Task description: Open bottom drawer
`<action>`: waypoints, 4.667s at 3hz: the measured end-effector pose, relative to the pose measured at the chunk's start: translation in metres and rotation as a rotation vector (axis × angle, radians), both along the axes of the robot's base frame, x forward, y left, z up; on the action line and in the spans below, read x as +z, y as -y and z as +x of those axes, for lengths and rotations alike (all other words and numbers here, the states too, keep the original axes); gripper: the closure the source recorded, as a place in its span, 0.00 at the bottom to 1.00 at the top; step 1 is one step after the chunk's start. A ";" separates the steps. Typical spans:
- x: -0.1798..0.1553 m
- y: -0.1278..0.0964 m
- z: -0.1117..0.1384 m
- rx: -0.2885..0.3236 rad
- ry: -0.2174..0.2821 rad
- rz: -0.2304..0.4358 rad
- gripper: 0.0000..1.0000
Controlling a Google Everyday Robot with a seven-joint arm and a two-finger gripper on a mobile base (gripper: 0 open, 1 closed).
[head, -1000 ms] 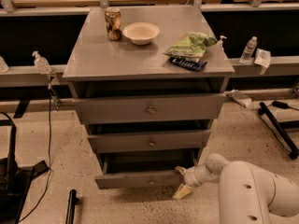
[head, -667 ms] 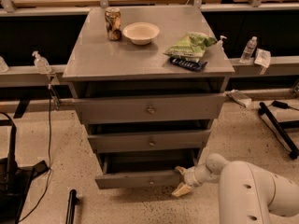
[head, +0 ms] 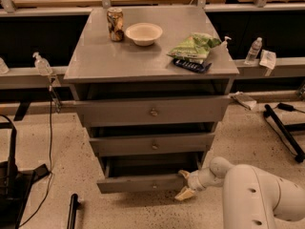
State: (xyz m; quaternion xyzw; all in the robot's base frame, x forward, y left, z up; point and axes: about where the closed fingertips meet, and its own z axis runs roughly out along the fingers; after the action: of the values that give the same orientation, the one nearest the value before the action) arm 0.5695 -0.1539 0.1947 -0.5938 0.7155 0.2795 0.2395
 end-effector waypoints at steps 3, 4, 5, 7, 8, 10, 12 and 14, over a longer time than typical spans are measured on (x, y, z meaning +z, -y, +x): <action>0.000 0.000 0.000 0.001 -0.001 0.000 0.83; 0.000 0.000 0.000 0.001 -0.001 0.000 0.81; 0.000 0.000 0.000 0.001 -0.001 0.000 0.51; 0.000 0.000 0.000 0.001 -0.001 0.000 0.05; 0.000 0.000 0.000 0.001 -0.001 0.000 0.00; 0.016 0.004 0.014 0.001 0.028 -0.031 0.00; 0.037 0.011 0.034 0.008 0.114 -0.028 0.41; 0.055 0.022 0.063 -0.004 0.195 -0.020 0.95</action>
Offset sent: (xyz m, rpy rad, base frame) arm -0.0115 0.0036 0.0053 -0.0080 0.0460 0.0498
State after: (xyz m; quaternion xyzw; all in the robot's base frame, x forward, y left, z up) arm 0.6325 -0.1757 0.2498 -0.6190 0.6928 0.2128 0.3026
